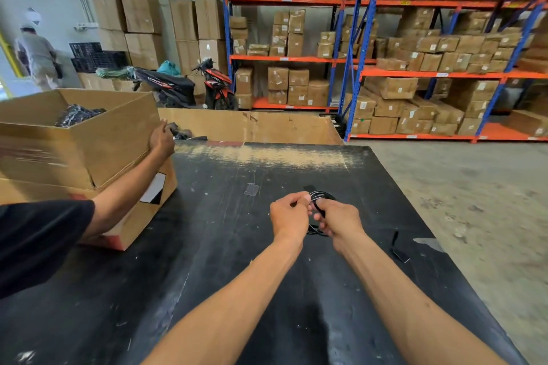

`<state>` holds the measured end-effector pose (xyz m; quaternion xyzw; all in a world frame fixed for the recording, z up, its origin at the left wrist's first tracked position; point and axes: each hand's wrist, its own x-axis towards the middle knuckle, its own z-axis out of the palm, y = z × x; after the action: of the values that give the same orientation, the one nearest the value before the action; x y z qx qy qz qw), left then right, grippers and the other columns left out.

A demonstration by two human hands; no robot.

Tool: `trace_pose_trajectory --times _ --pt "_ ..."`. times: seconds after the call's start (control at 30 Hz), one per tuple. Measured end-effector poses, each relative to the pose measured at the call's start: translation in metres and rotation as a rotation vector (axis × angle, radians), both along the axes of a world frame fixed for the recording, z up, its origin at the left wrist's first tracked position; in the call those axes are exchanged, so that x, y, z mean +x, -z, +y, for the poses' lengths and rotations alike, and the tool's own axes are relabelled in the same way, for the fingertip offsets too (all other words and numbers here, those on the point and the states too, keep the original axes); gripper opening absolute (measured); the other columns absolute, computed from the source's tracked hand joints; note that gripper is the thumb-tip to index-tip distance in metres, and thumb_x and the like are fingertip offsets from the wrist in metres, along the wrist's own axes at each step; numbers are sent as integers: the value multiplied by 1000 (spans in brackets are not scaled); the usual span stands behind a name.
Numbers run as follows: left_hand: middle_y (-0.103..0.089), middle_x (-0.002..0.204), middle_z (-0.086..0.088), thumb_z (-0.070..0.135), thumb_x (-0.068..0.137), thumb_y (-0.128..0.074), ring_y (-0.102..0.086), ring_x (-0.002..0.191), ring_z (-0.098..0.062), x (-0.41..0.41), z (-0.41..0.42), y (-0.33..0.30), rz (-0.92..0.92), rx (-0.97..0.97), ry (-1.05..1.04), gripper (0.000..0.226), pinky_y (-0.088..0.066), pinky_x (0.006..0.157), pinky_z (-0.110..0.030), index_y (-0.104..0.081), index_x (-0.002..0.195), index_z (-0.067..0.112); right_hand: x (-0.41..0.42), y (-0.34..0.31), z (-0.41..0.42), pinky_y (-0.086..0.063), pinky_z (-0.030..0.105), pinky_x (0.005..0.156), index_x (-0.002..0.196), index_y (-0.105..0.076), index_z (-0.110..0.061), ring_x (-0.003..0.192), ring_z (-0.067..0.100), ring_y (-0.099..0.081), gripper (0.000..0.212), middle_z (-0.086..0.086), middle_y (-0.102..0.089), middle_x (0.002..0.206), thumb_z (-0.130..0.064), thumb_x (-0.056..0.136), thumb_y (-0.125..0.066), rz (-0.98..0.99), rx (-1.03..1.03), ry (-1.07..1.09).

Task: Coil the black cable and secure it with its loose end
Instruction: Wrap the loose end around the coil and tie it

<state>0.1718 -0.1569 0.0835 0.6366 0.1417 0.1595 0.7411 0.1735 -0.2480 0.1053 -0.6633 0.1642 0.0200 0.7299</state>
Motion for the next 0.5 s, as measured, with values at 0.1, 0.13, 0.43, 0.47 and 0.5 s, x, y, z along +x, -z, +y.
trace_pose_trajectory --times 0.1,0.13,0.43,0.47,0.5 --pt "-71 61 6 7 89 -68 -61 54 -7 0 4 -5 15 -45 6 20 -53 62 -21 -74 79 23 -2 -7 2 -33 18 38 83 -65 -3 50 11 -43 20 11 -57 72 5 93 -49 27 183 -93" --pt "-71 60 6 5 89 -68 -60 52 -6 -1 6 -6 21 -75 19 19 -53 59 -19 -74 80 20 -2 -8 2 -31 18 38 85 -62 -3 52 11 -41 20 11 -55 73 6 94 -46 32 233 -119" --pt "-68 56 1 -3 87 -68 -57 45 -6 -7 11 -7 41 -139 87 11 -51 52 -15 -74 83 6 -6 -9 3 -30 16 35 73 -54 -4 47 11 -38 30 10 -49 64 10 96 -40 91 279 -141" --pt "-68 56 -1 -3 86 -68 -58 45 -7 -8 11 -7 46 -156 85 10 -51 52 -16 -74 84 4 -6 -8 2 -30 16 35 72 -55 -4 46 10 -38 30 9 -51 63 10 95 -41 92 266 -143" --pt "-68 56 -2 -4 86 -68 -58 45 -8 -8 10 -7 51 -174 79 8 -51 52 -17 -74 85 2 -6 -8 2 -31 16 35 72 -55 -4 47 10 -38 30 9 -52 62 10 95 -42 94 252 -143"
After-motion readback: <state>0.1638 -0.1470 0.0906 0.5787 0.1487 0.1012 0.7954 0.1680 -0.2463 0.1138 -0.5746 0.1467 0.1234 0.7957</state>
